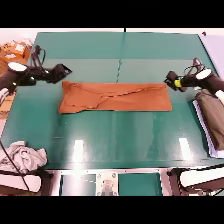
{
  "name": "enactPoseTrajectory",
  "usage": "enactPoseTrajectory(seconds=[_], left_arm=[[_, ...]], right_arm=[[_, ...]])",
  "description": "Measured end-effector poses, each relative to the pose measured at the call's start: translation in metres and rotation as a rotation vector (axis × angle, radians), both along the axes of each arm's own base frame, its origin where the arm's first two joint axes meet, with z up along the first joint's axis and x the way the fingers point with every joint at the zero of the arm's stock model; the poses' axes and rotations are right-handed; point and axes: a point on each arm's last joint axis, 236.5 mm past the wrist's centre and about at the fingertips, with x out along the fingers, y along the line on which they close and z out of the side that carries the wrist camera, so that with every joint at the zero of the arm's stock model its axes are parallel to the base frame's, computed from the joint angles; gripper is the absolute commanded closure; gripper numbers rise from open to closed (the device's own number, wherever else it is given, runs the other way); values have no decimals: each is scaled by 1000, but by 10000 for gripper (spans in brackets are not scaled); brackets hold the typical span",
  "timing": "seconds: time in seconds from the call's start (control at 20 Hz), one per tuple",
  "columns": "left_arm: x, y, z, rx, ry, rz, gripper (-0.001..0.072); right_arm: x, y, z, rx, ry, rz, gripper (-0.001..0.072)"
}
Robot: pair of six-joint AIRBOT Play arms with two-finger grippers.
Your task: Fold the shirts.
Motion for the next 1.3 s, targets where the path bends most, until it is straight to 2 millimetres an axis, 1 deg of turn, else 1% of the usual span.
enactPoseTrajectory(seconds=[0.05, 0.1, 0.15, 0.2, 0.25, 0.3, 0.35, 0.4, 0.5, 0.55, 0.65, 0.7, 0.75, 0.8, 0.85, 0.95, 1.05, 1.1, 1.2, 1.3], left_arm=[[3, 7, 11, 9, -16, -11, 110], [2, 12, 18, 17, -21, -28, 309], [0, 14, 25, 21, -21, -52, 535], [-2, 12, 32, 20, -22, -76, 590], [-6, 9, 33, 23, -14, -101, 590], [-8, 9, 34, 27, -10, -115, 607], [-9, 7, 37, 25, -8, -124, 678], [-11, 3, 38, 26, -8, -138, 679], [-15, -8, 39, 27, -1, -171, 678], [-16, -13, 40, 28, -2, -182, 678], [-19, -28, 38, 32, 3, -214, 678], [-22, -37, 39, 32, 4, -233, 679], [-23, -45, 38, 34, 2, -248, 678], [-24, -54, 38, 37, -2, -261, 679], [-24, -62, 39, 40, -10, -271, 678], [-25, -85, 40, 46, -30, -296, 679], [-25, -111, 37, 56, -45, -319, 679], [-27, -126, 31, 54, -40, -331, 679], [-30, -159, 12, 59, -20, -360, 679], [-40, -200, -16, 58, 15, -401, 679]], right_arm=[[-5, -14, 3, -11, 18, 34, 231], [-15, -26, 3, -12, 49, 76, 204], [-28, -35, 0, -5, 87, 119, 204], [-38, -43, -3, 4, 117, 152, 204], [-48, -50, -7, 14, 144, 184, 205], [-57, -53, -13, 28, 170, 214, 204], [-64, -52, -20, 45, 194, 248, 205], [-69, -47, -26, 73, 210, 283, 205], [-72, -33, -39, 142, 220, 342, 205], [-71, -23, -46, 186, 219, 364, 208], [-65, 3, -53, 286, 203, 394, 246], [-64, 13, -57, 324, 202, 406, 347], [-62, 20, -62, 339, 202, 415, 538], [-58, 24, -67, 344, 198, 414, 694], [-55, 27, -69, 347, 192, 415, 698], [-46, 28, -66, 333, 167, 419, 700], [-40, 25, -57, 297, 145, 431, 700], [-37, 26, -46, 292, 125, 437, 700], [-36, 31, -13, 285, 79, 465, 700], [-39, 36, 23, 265, 39, 482, 699]])
